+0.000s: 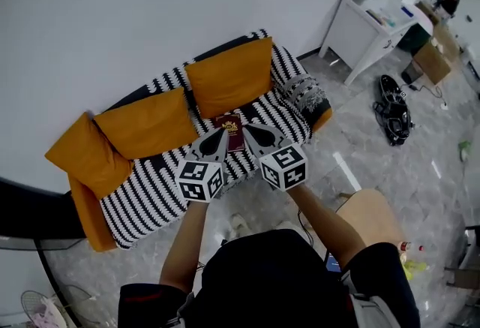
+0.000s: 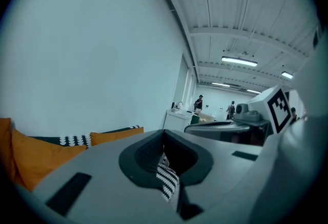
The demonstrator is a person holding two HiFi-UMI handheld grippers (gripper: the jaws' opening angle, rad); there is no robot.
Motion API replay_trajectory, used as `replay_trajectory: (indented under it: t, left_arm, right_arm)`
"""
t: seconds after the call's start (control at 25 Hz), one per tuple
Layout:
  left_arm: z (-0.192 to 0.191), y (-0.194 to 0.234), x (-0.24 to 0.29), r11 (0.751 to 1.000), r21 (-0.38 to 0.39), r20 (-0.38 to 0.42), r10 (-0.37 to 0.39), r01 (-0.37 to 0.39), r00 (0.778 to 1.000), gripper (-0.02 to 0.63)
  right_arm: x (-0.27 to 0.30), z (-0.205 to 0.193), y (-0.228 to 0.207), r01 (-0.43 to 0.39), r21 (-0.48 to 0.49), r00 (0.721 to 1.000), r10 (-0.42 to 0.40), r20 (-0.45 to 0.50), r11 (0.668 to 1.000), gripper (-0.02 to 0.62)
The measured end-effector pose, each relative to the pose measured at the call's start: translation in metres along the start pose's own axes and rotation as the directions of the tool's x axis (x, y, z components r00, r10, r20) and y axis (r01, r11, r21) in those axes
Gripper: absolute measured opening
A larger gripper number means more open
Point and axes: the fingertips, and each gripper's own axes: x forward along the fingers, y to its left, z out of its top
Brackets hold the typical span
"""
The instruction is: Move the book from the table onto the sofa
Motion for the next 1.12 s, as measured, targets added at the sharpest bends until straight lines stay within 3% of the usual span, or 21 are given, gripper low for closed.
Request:
replay_trajectory:
  t: [0.48, 1.12]
  left_arm:
    - [0.025, -0.07, 0.023, 0.999, 0.047, 0.04, 0.01, -0.012, 0.999, 0.017]
    - [0.036, -0.108, 0.014, 0.99, 0.079, 0.086, 0.111, -0.118, 0.99, 0.017]
  right_arm:
    - [-0.06, 0.026, -0.038, -0.041, -0.04, 0.998, 0.043, 0.041, 0.998, 0.017]
    - [-0.111, 0.05, -0.049, -0.106, -0.063, 0.985, 0.113, 0.13, 0.992, 0.015]
